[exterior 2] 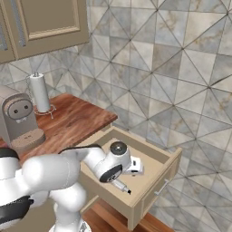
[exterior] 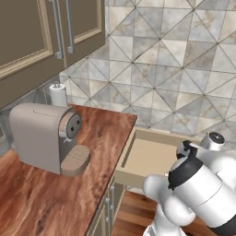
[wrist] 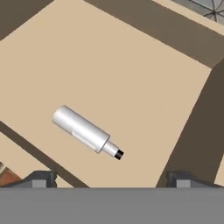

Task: Restock the sink supplies by placing the sponge and soap dispenser on the counter and next to the sink. Make sure the soap dispenser is upright.

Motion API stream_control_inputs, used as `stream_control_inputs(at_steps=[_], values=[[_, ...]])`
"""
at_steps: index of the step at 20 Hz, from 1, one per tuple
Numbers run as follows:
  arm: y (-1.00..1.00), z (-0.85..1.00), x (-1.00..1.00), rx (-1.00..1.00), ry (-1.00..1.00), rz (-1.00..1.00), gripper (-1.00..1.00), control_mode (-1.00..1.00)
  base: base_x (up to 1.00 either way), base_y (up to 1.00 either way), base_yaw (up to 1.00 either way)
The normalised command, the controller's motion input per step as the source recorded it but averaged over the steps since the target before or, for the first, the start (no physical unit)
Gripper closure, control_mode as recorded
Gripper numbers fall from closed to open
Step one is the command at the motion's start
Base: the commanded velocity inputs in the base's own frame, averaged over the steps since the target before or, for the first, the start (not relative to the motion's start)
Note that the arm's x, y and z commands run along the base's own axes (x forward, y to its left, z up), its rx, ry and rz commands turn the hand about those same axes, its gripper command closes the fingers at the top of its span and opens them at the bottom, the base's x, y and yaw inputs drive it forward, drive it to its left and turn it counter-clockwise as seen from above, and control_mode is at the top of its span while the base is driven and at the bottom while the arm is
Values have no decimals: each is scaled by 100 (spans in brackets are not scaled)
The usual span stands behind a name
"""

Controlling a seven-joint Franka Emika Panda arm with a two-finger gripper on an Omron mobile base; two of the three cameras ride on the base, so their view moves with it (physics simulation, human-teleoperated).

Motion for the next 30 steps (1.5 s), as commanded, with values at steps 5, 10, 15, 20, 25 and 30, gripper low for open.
stream_control_inputs(at_steps=[5, 10, 15, 20, 25, 30], values=[[41, -12, 26, 0, 18, 21, -100, -100, 0, 0, 0], [31, -49, 2, 0, 4, 24, -100, -100, 0, 0, 0], [24, -42, 3, 0, 1, 20, -100, -100, 0, 0, 0], [0, -36, 28, 0, 4, 13, -100, -100, 0, 0, 0], [0, -43, 28, 0, 3, 13, -100, -100, 0, 0, 0], [-14, -22, 28, 0, 1, 12, -100, -100, 0, 0, 0]])
